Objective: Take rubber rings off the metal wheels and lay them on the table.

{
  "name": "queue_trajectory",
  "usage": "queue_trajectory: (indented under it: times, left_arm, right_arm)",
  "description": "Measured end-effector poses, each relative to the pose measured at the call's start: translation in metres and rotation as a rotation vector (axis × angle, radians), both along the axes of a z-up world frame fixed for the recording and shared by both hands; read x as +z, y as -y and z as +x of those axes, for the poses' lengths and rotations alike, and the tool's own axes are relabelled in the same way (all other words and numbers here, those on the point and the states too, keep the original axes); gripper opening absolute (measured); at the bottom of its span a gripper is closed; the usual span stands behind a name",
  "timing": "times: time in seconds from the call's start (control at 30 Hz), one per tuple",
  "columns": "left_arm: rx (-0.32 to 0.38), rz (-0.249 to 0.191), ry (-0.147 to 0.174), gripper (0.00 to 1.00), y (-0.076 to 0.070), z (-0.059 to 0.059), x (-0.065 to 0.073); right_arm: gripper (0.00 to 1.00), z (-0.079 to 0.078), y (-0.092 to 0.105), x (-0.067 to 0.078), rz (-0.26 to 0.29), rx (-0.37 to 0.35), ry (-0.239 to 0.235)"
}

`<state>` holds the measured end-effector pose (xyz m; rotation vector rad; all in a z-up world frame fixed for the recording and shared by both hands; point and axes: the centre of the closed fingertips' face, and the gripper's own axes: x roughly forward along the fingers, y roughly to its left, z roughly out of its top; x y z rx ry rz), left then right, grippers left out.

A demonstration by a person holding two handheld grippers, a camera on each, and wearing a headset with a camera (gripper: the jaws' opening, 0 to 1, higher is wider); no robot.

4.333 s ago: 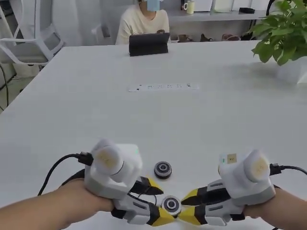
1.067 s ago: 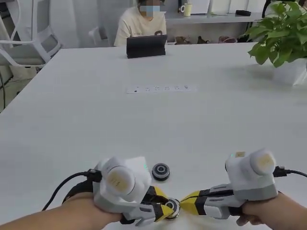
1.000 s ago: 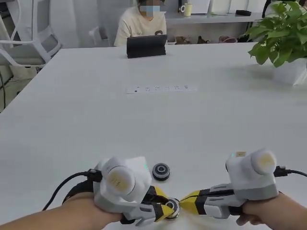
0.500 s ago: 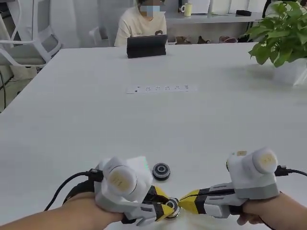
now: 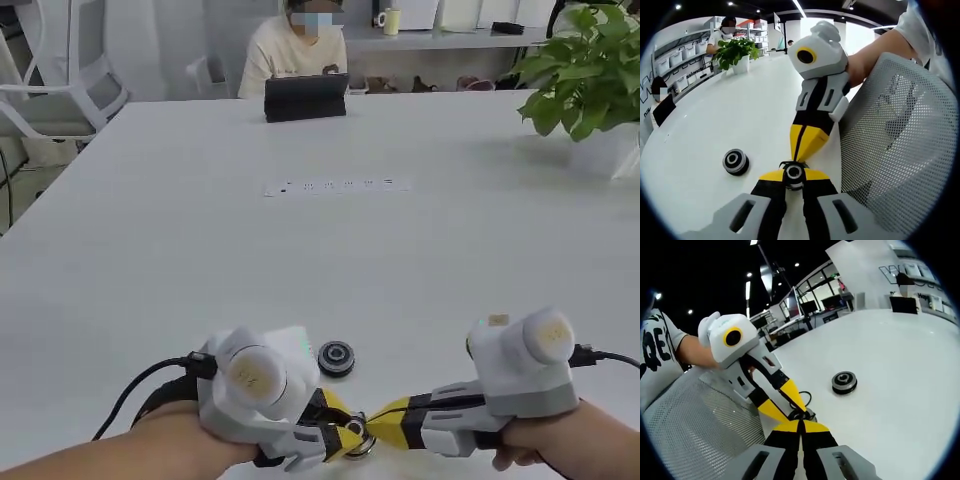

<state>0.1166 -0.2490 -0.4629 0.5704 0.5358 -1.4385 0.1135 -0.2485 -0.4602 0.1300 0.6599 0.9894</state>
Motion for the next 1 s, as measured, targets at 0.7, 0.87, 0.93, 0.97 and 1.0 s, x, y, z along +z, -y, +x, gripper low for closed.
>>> queue_trajectory:
  times: [0.7, 0.87, 0.93, 0.97, 1.0]
  left_arm:
    - [0.006, -0.014, -0.01, 0.07, 0.0, 0.001, 0.0]
    - [0.005, -0.011, -0.024, 0.08, 0.0, 0.0, 0.0]
    - [0.003, -0.013, -0.036, 0.09, 0.0, -0.001, 0.0]
    - [0.001, -0.012, -0.038, 0.1, 0.0, -0.002, 0.001]
    - [-0.001, -0.011, -0.037, 0.1, -0.001, -0.002, 0.001]
  right_arm:
    - [0.0, 0.0, -0.003, 0.003, 0.009, 0.021, 0.033]
    - [0.0, 0.0, -0.002, 0.003, 0.011, 0.014, 0.029]
    - [0.0, 0.0, -0.001, 0.003, 0.014, 0.012, 0.027]
    - [0.0, 0.0, -0.001, 0.003, 0.015, 0.012, 0.027]
    - [0.0, 0.0, -0.002, 0.004, 0.017, 0.013, 0.026]
